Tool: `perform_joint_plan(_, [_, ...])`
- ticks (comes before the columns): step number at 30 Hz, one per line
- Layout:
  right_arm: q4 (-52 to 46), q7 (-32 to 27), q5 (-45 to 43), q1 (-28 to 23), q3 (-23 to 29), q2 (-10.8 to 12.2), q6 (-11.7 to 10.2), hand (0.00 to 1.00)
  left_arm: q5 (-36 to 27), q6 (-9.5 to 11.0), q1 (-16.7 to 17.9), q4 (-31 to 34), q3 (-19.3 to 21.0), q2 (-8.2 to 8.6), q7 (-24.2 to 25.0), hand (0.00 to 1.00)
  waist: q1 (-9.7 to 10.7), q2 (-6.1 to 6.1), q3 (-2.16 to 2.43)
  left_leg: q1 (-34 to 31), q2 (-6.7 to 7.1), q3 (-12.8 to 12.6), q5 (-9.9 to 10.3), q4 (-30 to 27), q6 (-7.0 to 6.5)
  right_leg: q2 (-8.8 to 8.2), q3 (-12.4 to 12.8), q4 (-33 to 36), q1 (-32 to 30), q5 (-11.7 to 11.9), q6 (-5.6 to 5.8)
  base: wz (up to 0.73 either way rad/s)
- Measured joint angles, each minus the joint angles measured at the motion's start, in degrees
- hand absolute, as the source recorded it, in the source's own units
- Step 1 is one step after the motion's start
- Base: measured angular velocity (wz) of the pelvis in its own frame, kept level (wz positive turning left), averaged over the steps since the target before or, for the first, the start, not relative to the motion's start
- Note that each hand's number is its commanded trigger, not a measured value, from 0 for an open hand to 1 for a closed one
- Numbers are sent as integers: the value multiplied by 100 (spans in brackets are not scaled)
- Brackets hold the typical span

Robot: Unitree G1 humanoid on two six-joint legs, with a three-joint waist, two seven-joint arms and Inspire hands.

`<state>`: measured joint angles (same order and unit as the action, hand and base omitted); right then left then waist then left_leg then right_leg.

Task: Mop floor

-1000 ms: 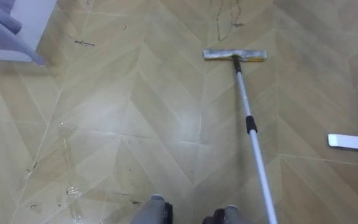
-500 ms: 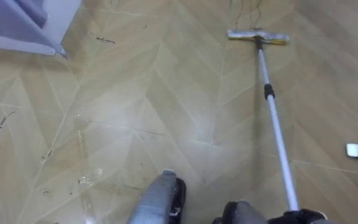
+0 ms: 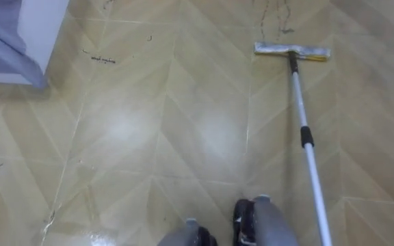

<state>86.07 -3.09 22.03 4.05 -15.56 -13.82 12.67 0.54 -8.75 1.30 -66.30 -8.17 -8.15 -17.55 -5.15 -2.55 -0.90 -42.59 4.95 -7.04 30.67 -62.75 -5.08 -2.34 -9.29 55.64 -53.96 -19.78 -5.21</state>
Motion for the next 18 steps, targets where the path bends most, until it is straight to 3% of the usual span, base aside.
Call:
perform_joint_plan(1, [26, -5, 0, 238, 0, -3, 99, 100, -46, -5, 62, 66, -43, -111, -54, 0, -171, 170, -37, -272, -286, -247, -446, -921, 581, 154, 170, 269, 47, -174, -43, -48])
perform_joint_plan(2, [19, -1, -2, 517, -9, -26, 192, 100, -116, -14, 128, 101, -162, -204, -105, 0, -340, 344, -47, -616, -391, -305, -1341, -1769, 616, 324, 422, 482, 100, -237, -97, -57])
perform_joint_plan(3, [3, 0, -1, 671, -17, -58, 233, 100, -126, -17, 160, 100, -209, -204, -109, 0, -416, 406, -43, -800, -426, -307, -1929, -2090, 562, 371, 517, 547, 149, -268, -104, -57])
perform_joint_plan(4, [-101, 22, 69, 980, -30, -157, 304, 100, -229, -8, 227, 124, -327, -176, -107, 0, -563, 596, -111, -1196, -420, -305, -3044, -2505, 520, 384, 661, 622, 246, -321, -163, -54])
perform_joint_plan(5, [-211, 100, 132, 1248, -71, -275, 313, 100, -270, 22, 294, 253, -358, -135, -83, 0, -686, 564, -73, -1575, -447, -152, -3124, -2722, 442, 452, 694, 629, 304, -414, -171, -48])
perform_joint_plan(6, [-251, 145, 141, 1337, -77, -306, 290, 100, -264, 44, 286, 277, -354, -134, -73, 0, -738, 556, -75, -1760, -466, -72, -2898, -2705, 450, 473, 693, 642, 324, -468, -173, -27])
perform_joint_plan(7, [-333, 212, 162, 1546, -77, -326, 214, 100, -249, 81, 266, 319, -347, -157, -69, 0, -793, 596, -120, -2017, -509, 66, -2486, -2280, 465, 486, 691, 656, 411, -595, -153, 10])
perform_joint_plan(8, [-390, 286, 318, 1602, -91, -343, 167, 100, -243, 116, 281, 316, -337, -162, -36, 0, -804, 600, -121, -2035, -516, 209, -2182, -1312, 502, 484, 686, 649, 560, -767, -79, 24])
perform_joint_plan(9, [-389, 323, 411, 1593, -116, -352, 166, 100, -223, 131, 302, 317, -334, -161, -2, 0, -810, 589, -119, -1962, -524, 263, -2102, -724, 517, 484, 686, 645, 658, -871, -34, 36])
perform_joint_plan(10, [-376, 376, 526, 1511, -132, -357, 172, 100, -209, 177, 388, 311, -334, -160, 87, 0, -803, 521, -121, -1729, -584, 358, -2090, 479, 544, 449, 628, 646, 902, -1086, 24, 39])
perform_joint_plan(11, [-366, 404, 610, 1305, -209, -385, 143, 100, -203, 169, 387, 275, -325, -152, 199, 0, -730, 421, -116, -1602, -617, 304, -1988, 827, 248, 308, 475, 643, 1171, -1310, 64, 47])
perform_joint_plan(12, [-340, 422, 655, 1150, -240, -410, 115, 100, -206, 165, 425, 230, -327, -148, 238, 0, -689, 402, -87, -1537, -568, 240, -1862, 793, 87, 196, 416, 624, 1275, -1401, 138, 73])
perform_joint_plan(13, [-267, 432, 657, 845, -243, -507, 108, 100, -203, 167, 381, 217, -318, -127, 285, 0, -584, 337, -71, -1409, -411, 145, -1669, 767, -169, 35, 419, 652, 1439, -1506, 253, 89])
perform_joint_plan(14, [-119, 406, 653, 556, -241, -630, 102, 100, -68, 175, 352, 217, -298, -89, 303, 0, -465, 253, -70, -1259, -204, 95, -1477, 719, -347, -164, 457, 1078, 1416, -1377, 428, 85])
perform_joint_plan(15, [-73, 357, 649, 397, -243, -673, 103, 100, 7, 184, 352, 226, -258, -68, 302, 0, -409, 195, -57, -1174, -98, 93, -1367, 682, -425, -269, 470, 1376, 1365, -1194, 573, 64])
perform_joint_plan(16, [-70, 245, 653, 2, -257, -687, 103, 100, 160, 188, 360, 267, -154, -30, 292, 0, -332, 87, 17, -1025, 61, 114, -1171, 595, -533, -364, 540, 1952, 1203, -734, 664, 42])
perform_joint_plan(17, [-79, 134, 656, -303, -253, -675, 103, 100, 257, 217, 345, 355, -38, -6, 265, 0, -268, -59, 94, -909, 148, 178, -990, 548, -588, -326, 635, 2290, 1046, -475, 674, 35])
perform_joint_plan(18, [-81, 71, 667, -408, -250, -644, 103, 100, 274, 245, 310, 405, 11, 0, 249, 0, -224, -130, 97, -850, 184, 219, -932, 543, -605, -302, 658, 2350, 943, -478, 684, 32])
